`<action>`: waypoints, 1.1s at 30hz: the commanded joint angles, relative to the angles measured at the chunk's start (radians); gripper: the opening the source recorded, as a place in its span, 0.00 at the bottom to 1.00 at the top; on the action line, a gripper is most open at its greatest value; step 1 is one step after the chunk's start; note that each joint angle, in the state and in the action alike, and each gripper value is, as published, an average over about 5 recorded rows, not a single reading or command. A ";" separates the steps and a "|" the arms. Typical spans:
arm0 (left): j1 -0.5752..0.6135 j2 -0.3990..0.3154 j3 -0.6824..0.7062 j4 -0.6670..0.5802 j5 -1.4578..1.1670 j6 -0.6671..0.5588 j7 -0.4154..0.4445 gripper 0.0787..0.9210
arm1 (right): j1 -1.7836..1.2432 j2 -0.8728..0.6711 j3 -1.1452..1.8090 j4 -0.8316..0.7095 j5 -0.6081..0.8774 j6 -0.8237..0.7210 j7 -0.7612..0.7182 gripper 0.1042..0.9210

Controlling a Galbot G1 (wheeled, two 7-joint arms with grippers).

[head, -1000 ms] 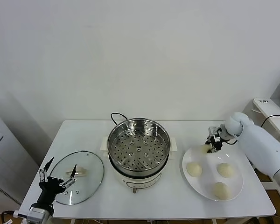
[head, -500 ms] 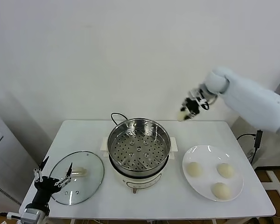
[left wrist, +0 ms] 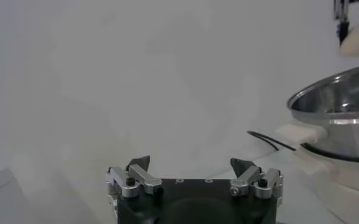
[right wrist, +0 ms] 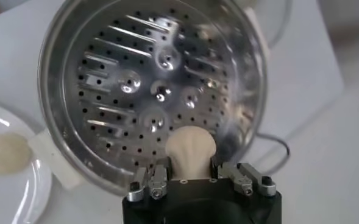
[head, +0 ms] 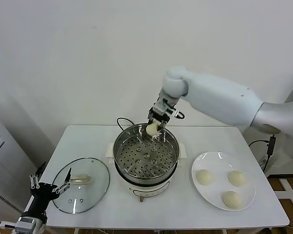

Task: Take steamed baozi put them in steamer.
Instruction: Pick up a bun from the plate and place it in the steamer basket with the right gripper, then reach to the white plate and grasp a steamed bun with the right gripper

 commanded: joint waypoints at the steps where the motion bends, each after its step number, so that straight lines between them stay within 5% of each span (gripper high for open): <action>1: -0.001 0.005 -0.007 0.001 -0.010 0.001 0.000 0.88 | -0.113 0.066 0.041 -0.019 -0.206 0.189 0.007 0.36; 11: 0.003 0.002 -0.007 0.003 -0.008 -0.002 0.001 0.88 | -0.173 0.109 0.116 -0.084 -0.321 0.273 0.037 0.42; 20: -0.009 -0.005 -0.009 0.008 -0.006 -0.003 -0.001 0.88 | -0.168 0.098 0.177 -0.097 -0.251 0.242 0.042 0.72; 24: -0.009 -0.010 -0.015 0.007 -0.007 -0.005 -0.002 0.88 | -0.036 0.033 0.148 -0.082 0.023 0.057 0.049 0.84; 30: -0.006 -0.012 -0.021 0.000 -0.008 -0.006 -0.002 0.88 | 0.257 -0.150 -0.160 -0.106 0.650 -0.476 0.072 0.88; 33: -0.010 -0.012 -0.016 -0.010 -0.007 -0.002 -0.002 0.88 | 0.319 -0.224 -0.268 -0.193 0.729 -0.592 0.010 0.88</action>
